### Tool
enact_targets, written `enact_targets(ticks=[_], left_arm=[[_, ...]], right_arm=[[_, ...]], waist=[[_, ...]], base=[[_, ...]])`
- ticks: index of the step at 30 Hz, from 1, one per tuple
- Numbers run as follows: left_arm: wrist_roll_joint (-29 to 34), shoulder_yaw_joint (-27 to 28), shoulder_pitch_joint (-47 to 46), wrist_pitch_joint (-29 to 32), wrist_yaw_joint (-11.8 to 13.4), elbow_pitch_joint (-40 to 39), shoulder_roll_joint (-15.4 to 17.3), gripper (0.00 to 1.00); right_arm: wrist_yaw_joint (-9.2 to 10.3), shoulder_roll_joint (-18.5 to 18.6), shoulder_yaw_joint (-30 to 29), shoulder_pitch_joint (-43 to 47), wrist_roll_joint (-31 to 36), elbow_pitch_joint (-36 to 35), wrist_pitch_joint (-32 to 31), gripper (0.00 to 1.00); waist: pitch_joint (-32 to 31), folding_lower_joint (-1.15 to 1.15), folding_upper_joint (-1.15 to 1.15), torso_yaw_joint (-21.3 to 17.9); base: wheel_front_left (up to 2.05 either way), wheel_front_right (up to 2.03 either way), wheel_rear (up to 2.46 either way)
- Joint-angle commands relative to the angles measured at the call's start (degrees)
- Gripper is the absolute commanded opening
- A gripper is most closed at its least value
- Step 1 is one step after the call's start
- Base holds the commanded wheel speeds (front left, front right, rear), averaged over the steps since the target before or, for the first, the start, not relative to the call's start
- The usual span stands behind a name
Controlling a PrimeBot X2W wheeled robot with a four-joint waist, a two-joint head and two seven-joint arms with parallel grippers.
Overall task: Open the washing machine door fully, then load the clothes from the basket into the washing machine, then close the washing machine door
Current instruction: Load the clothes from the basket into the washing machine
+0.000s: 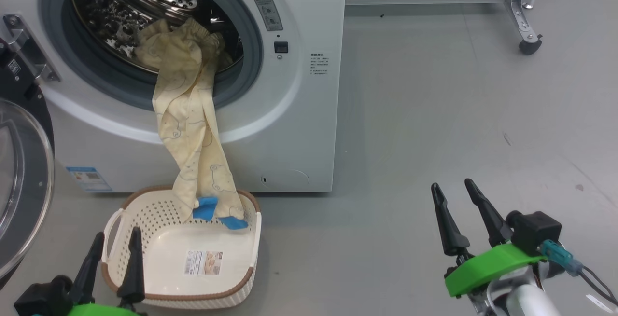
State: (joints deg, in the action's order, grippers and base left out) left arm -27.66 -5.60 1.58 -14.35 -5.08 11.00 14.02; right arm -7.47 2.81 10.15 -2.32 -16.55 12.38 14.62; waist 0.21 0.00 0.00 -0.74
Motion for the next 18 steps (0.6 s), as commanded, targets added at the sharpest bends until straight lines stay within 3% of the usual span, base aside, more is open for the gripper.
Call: enact_targets(ticks=[1,18], left_arm=[[0.71,2.96,-2.06,-0.64,-0.40,-1.37,0.50,1.00],[1.80,4.15,-3.84,-0.64,-2.04,0.24,-1.33,1.00]], right_arm=[[-0.02,0.07,1.24,-1.52,-0.07,-1.74,0.38,1.00],[-0.02,0.07,1.62,-2.63,0.41,-2.59,0.38,1.00]], waist=[[0.04,0.00,0.00,-0.01],[4.29,0.00,0.00,-0.81]], base=[[0.00,0.00,0.00],[0.00,0.00,0.00]])
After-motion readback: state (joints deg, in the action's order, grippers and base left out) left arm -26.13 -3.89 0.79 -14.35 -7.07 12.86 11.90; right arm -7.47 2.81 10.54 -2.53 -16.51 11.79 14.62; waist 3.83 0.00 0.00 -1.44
